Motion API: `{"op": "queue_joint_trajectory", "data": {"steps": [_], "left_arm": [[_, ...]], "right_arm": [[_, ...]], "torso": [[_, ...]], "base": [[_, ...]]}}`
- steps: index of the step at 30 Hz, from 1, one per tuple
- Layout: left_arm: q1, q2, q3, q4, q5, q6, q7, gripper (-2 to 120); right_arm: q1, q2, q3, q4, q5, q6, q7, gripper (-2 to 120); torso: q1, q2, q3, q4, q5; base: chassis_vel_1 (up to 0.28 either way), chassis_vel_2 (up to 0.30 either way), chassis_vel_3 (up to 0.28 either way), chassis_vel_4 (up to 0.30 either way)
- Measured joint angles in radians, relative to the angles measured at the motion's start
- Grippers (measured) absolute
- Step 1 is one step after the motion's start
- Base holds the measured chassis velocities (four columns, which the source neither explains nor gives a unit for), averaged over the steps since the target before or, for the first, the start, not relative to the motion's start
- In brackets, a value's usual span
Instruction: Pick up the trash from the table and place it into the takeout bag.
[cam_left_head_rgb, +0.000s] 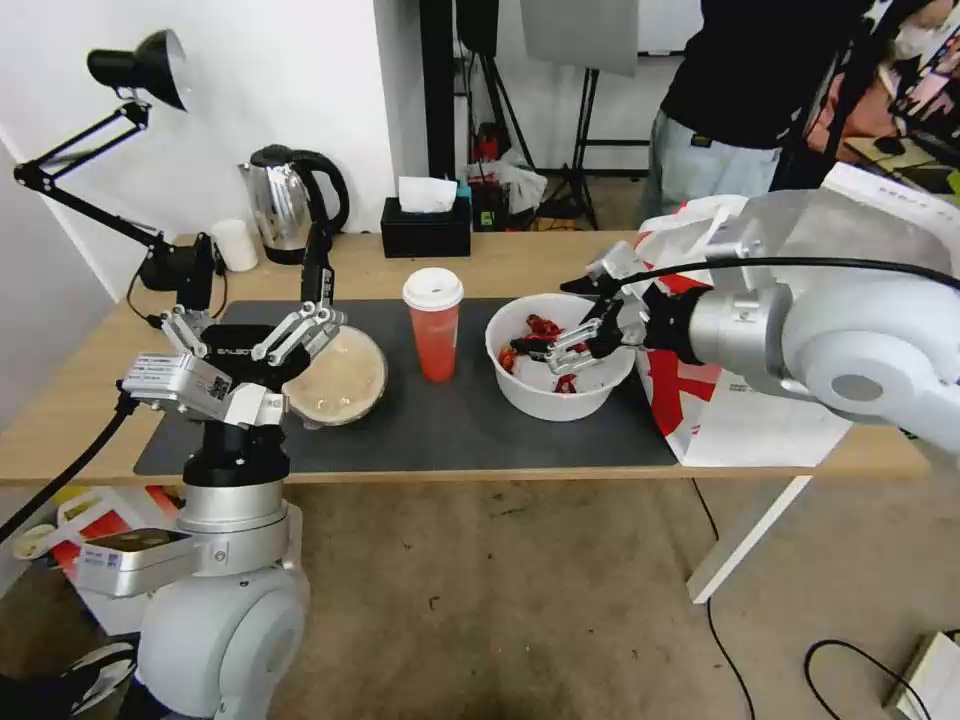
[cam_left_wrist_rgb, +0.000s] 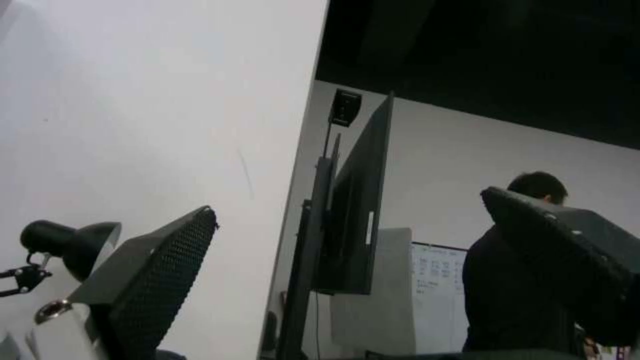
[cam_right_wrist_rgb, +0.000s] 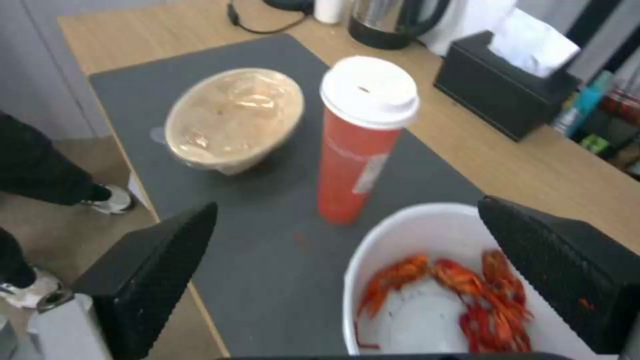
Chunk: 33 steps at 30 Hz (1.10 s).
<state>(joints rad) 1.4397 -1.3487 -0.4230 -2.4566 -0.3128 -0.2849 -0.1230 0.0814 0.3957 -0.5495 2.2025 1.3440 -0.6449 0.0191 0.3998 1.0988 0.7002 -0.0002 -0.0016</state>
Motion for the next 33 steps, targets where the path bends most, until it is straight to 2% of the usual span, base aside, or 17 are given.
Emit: {"op": "queue_joint_trajectory", "data": {"steps": [6, 9, 12, 22, 33], "left_arm": [[0.006, -0.005, -0.004, -0.007, 0.001, 0.001, -0.001, 100], [0.016, -0.02, -0.006, -0.012, 0.009, 0.002, -0.001, 100], [0.022, -0.026, -0.011, -0.015, 0.015, 0.002, 0.0, 100], [0.054, -0.055, -0.032, -0.029, 0.039, -0.003, 0.001, 100], [0.075, -0.074, -0.037, -0.039, 0.059, -0.007, 0.003, 100]], "right_arm": [[0.104, 0.052, -0.085, -0.038, -0.001, -0.021, -0.043, 100], [0.189, 0.089, -0.16, -0.063, 0.032, -0.057, -0.055, 100], [0.212, 0.118, -0.185, -0.075, 0.057, -0.076, -0.056, 100], [0.241, 0.237, -0.257, -0.152, 0.059, -0.079, -0.03, 100], [0.241, 0.279, -0.317, -0.167, 0.056, -0.079, -0.007, 100]], "torso": [[0.0, 0.0, 0.0, 0.0, 0.0001], [0.0, 0.0, 0.0, 0.0002, 0.0001], [0.0, 0.0, 0.0, 0.0001, 0.0001], [0.0, 0.0, 0.0, 0.0002, 0.0001], [0.0, 0.0, 0.0, 0.0001, 0.0002]], "base": [[0.0, 0.0, 0.0, 0.0], [0.0, 0.0, 0.0, 0.0], [0.0, 0.0, 0.0, 0.0], [0.0, 0.0, 0.0, 0.0], [0.0, 0.0, 0.0, 0.0]]}}
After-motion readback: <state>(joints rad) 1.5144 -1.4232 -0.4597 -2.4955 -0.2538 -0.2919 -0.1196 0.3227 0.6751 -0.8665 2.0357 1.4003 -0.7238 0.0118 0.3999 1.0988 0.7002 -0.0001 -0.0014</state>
